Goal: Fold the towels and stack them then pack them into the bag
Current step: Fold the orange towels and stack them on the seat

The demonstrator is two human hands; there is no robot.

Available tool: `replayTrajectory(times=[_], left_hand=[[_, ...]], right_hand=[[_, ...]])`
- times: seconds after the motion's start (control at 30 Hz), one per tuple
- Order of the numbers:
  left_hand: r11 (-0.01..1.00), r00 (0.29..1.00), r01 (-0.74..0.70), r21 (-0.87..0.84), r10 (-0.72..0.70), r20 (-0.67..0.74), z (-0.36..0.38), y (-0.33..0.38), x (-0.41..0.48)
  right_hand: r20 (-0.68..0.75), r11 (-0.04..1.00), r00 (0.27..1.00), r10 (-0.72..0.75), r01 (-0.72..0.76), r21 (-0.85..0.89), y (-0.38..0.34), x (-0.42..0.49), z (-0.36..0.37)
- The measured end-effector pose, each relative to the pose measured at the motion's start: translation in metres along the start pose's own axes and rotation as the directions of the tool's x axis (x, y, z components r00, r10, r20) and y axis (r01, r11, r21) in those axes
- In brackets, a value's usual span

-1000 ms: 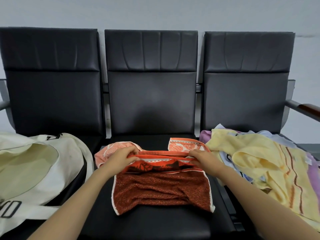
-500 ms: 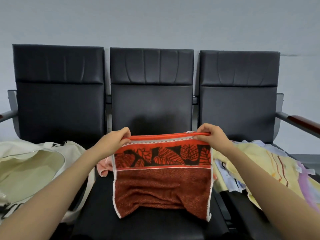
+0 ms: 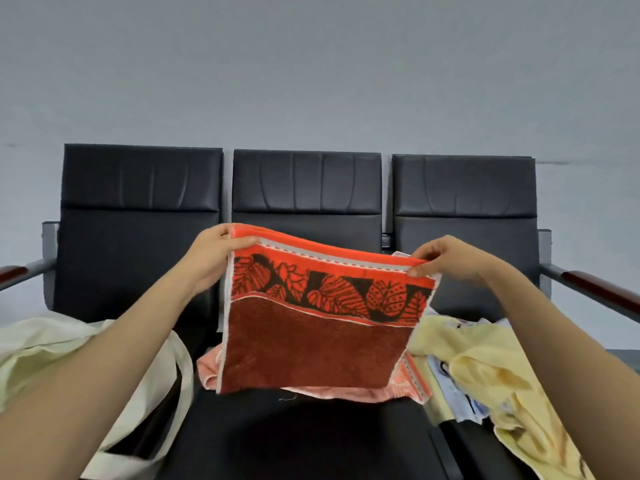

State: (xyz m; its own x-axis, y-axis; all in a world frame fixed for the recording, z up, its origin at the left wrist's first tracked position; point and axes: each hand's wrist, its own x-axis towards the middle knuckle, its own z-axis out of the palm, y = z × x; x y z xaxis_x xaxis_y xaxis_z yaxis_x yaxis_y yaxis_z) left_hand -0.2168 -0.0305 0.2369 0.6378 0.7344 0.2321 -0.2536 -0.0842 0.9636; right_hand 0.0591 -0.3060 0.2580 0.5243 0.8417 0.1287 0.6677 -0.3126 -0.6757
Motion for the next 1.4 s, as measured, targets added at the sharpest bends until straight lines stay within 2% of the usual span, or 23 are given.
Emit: replayTrajectory(times=[0.1,0.2,0.23,0.27,0.3,0.33,0.37,0.4,0.43,0.5,0.57,0.6,0.7,0.77,0.83,0.97,1.07,1.17,1.27,1.4], left_hand=[[0.998,0.998,0.057,0.021,-0.058,0.028,-0.002,-0.004,-0.006],[0.978,0.999,-0.005,0.207,0.012,-0.032,-0.006,-0.008,-0.010],[0.934,0.995,-0.063,0.352,0.086,-0.051,-0.006,-0.006,-0.012],[0.833,0.983,-0.121,0.539,0.177,-0.053,-0.006,-0.004,-0.012],[0.688,0.966,-0.153,0.710,0.254,-0.038,-0.006,-0.001,-0.013],[0.574,0.954,-0.161,0.803,0.300,-0.024,-0.005,0.002,-0.014],[0.542,0.952,-0.156,0.826,0.304,-0.020,-0.005,0.005,-0.014],[0.578,0.962,-0.146,0.803,0.272,-0.021,-0.006,0.005,-0.012],[0.662,0.980,-0.114,0.741,0.199,-0.027,-0.008,0.004,-0.010],[0.838,0.999,0.043,0.544,-0.034,-0.027,-0.009,-0.001,-0.008],[0.902,0.974,0.211,0.378,-0.224,-0.008,-0.011,-0.014,-0.005],[0.914,0.966,0.245,0.324,-0.260,0.002,-0.012,-0.024,-0.001],[0.947,0.972,0.227,0.228,-0.233,0.000,-0.012,-0.055,0.008],[0.971,0.987,0.162,0.177,-0.161,-0.021,-0.010,-0.064,0.011],[0.991,0.998,0.066,0.115,-0.063,-0.026,-0.008,-0.063,0.013],[0.993,0.994,-0.100,0.062,0.102,-0.040,-0.009,-0.050,0.010],[0.983,0.990,-0.119,0.139,0.128,-0.060,-0.012,-0.047,-0.001],[0.970,0.994,-0.045,0.239,0.066,-0.083,-0.015,-0.051,-0.016],[0.938,0.995,0.087,0.335,-0.064,-0.079,-0.022,-0.057,-0.031],[0.818,0.947,0.294,0.495,-0.320,-0.034,-0.035,-0.071,-0.050]], right_hand=[[-0.102,1.000,0.995,-0.006,0.008,0.021,-0.003,-0.003,0.001],[-0.279,0.998,0.960,-0.018,0.003,-0.055,-0.003,-0.003,0.003],[-0.315,0.995,0.949,-0.019,-0.013,-0.098,-0.003,-0.003,0.002],[-0.333,0.994,0.943,-0.013,-0.023,-0.106,-0.003,-0.003,0.002],[-0.336,0.996,0.942,0.001,-0.030,-0.083,-0.002,-0.003,0.002],[-0.329,0.999,0.944,0.022,-0.035,-0.034,-0.002,-0.003,0.002],[-0.311,0.998,0.949,0.054,-0.044,0.039,-0.002,-0.004,0.002],[-0.277,0.988,0.956,0.095,-0.058,0.142,-0.001,-0.005,0.002],[-0.224,0.962,0.965,0.139,-0.077,0.263,-0.001,-0.006,0.004],[-0.105,0.880,0.974,0.202,-0.134,0.455,0.003,-0.003,0.009],[-0.026,0.820,0.965,0.262,-0.208,0.533,0.011,0.004,0.017],[0.009,0.791,0.956,0.294,-0.249,0.559,0.017,0.008,0.022],[0.079,0.681,0.938,0.339,-0.302,0.667,0.033,0.021,0.040],[0.010,0.636,0.950,0.312,-0.217,0.740,0.037,0.029,0.051],[-0.115,0.602,0.959,0.258,-0.066,0.796,0.033,0.035,0.057],[-0.300,0.623,0.938,0.172,0.132,0.771,0.020,0.037,0.057],[-0.332,0.683,0.928,0.168,0.133,0.719,0.019,0.031,0.058],[-0.298,0.786,0.926,0.230,0.004,0.618,0.023,0.024,0.064],[-0.227,0.858,0.931,0.285,-0.142,0.493,0.025,0.011,0.068],[-0.015,0.864,0.916,0.400,-0.372,0.338,0.039,-0.012,0.077]])
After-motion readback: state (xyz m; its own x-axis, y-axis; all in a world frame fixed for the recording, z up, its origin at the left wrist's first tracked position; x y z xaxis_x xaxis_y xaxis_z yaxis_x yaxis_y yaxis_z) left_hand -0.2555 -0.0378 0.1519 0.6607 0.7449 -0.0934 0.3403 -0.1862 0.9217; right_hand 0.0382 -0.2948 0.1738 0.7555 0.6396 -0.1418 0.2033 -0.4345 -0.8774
